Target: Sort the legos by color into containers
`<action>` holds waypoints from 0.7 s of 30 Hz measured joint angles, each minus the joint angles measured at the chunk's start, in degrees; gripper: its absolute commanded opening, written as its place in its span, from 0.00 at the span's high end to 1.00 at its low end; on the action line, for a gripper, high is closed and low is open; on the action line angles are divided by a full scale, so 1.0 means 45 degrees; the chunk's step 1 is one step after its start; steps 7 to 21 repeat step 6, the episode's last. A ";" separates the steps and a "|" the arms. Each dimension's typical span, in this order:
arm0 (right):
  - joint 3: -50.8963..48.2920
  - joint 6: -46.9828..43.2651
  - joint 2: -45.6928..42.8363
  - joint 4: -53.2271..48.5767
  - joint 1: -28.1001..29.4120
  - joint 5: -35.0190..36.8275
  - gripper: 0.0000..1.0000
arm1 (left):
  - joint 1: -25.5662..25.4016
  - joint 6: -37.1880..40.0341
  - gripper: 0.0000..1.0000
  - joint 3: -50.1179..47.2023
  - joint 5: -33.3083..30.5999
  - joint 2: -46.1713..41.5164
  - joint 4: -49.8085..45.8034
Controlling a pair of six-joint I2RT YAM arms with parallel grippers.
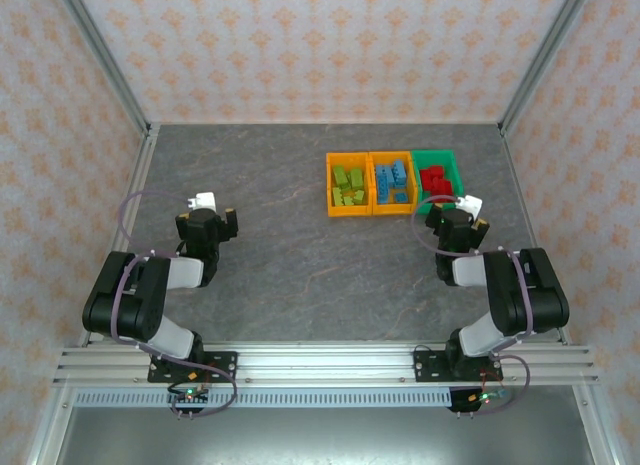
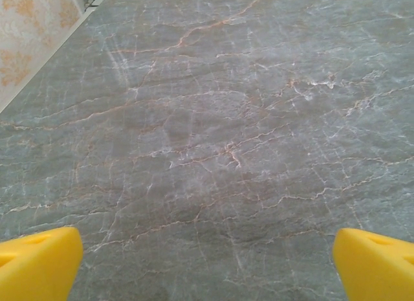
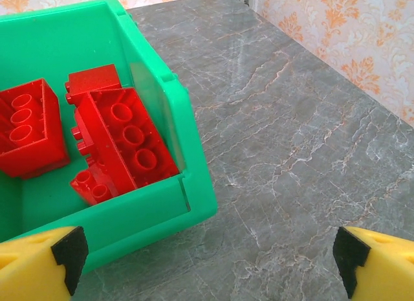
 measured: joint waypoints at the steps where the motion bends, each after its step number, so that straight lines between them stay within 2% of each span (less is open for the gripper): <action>1: 0.0000 0.0000 0.0000 0.0000 0.0000 0.0000 0.01 | 0.0000 0.0005 0.00 0.0005 0.0063 0.0000 0.0005; 21: 0.0000 0.0000 0.0000 0.0039 0.0000 -0.0024 0.01 | 0.0000 0.0005 0.00 0.0044 0.0151 0.0000 0.0044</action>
